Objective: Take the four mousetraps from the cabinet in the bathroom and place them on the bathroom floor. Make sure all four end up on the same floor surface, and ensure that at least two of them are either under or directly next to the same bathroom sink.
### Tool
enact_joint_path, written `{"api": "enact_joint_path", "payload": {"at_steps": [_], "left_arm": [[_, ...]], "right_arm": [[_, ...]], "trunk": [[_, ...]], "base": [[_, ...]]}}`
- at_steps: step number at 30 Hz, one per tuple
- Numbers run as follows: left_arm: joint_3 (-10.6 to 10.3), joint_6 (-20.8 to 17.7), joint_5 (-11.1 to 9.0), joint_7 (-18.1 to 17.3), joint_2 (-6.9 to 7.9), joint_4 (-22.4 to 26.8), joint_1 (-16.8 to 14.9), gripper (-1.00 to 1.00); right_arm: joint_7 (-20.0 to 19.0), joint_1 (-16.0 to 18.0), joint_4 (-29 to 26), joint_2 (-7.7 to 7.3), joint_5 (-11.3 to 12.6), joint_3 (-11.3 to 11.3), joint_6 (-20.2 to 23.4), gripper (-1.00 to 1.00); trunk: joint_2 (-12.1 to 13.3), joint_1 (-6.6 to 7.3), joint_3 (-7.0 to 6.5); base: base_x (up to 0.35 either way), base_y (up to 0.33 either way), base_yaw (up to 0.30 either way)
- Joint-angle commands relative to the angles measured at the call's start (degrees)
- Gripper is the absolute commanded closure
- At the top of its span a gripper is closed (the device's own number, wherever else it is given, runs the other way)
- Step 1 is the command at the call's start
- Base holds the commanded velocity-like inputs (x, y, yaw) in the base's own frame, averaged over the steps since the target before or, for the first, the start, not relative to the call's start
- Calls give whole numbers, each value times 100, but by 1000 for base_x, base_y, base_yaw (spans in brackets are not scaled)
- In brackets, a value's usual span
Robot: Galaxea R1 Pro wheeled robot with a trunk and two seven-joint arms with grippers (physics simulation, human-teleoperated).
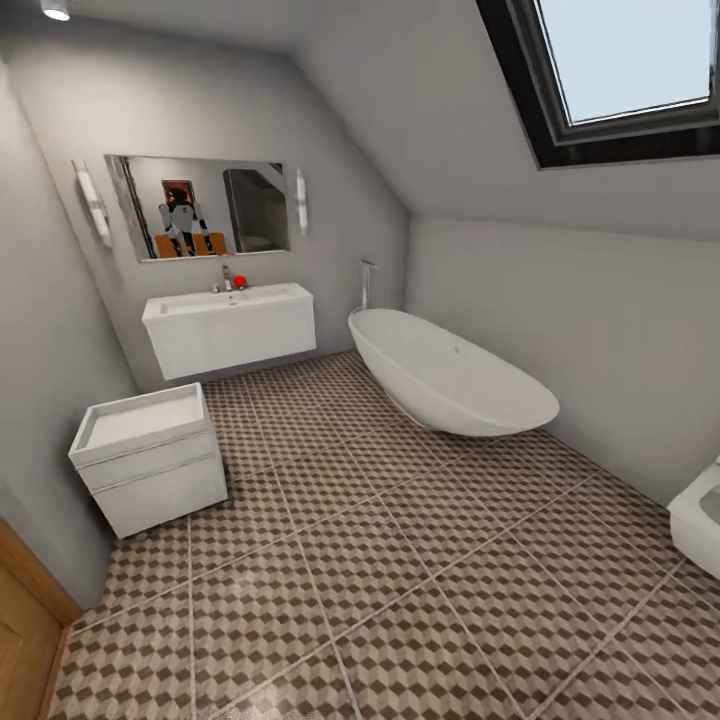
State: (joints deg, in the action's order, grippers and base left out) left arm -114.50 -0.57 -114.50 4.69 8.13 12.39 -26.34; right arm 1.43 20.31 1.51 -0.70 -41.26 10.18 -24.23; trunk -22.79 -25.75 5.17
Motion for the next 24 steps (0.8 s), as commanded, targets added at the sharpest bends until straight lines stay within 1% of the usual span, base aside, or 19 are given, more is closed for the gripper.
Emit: {"api": "enact_joint_path", "payload": {"at_steps": [1, 4, 9, 13, 14, 15, 16, 17, 18, 20, 21, 22, 24], "left_arm": [[-19, -5, 7, 67, 5, 26, -11, 100], [-19, -5, 3, 67, -2, 31, -11, 100], [-20, -15, -1, 69, -10, 33, -11, 100], [-15, -17, -3, 69, -3, 14, -11, 100], [-12, -12, -6, 74, 3, 1, -11, 100], [-10, -5, -8, 78, 7, -9, -11, 100], [-7, 3, -12, 82, 9, -18, -11, 100], [-4, 16, -20, 89, 11, -28, -11, 100], [-3, 21, -23, 91, 12, -34, -11, 100], [2, 28, -50, 93, 13, -40, -11, 100], [4, 31, -80, 96, 13, -41, -11, 100], [6, 38, -378, 102, 20, -56, -11, 100], [2, 39, -498, 98, 16, -54, -11, 100]], "right_arm": [[-2, 8, 16, -1, 47, 45, -31, 100], [-2, 8, 16, -2, 47, 45, -35, 100], [-2, 8, 5, -10, 54, 45, -37, 100], [1, 8, -14, -15, 71, 30, -38, 100], [3, 8, -16, -11, 98, 13, -38, 100], [4, 8, -16, -4, 178, -32, -36, 100], [2, 8, -12, 0, 327, -103, -33, 100], [4, 8, -6, 8, 800, -251, -21, 100], [13, 8, -5, 11, 1095, -296, -14, 100], [56, 8, -3, 21, 2091, -356, 1, 100], [63, 8, 1, 32, 2424, -363, 6, 100], [74, 8, 16, 75, 3280, -367, 19, 100], [76, 8, 21, 82, 3395, -368, 22, 100]], "trunk": [[-13, -4, 14], [-13, -4, 18], [-13, -4, 20], [-13, -4, 20], [-13, -4, 20], [-13, -4, 20], [-13, -4, 20], [-13, -4, 20], [-13, -4, 20], [-13, -4, 20], [-13, -4, 20], [-13, -4, 20], [-13, -4, 20]], "base": [[0, 0, 291], [0, 0, 232], [7, -5, 49], [197, -88, 5], [282, -111, 1], [283, -126, 1], [258, -126, 1], [222, -55, 0], [211, -35, 0], [157, -14, 0], [77, -6, 0], [114, -1, 0], [193, -1, 0]]}}
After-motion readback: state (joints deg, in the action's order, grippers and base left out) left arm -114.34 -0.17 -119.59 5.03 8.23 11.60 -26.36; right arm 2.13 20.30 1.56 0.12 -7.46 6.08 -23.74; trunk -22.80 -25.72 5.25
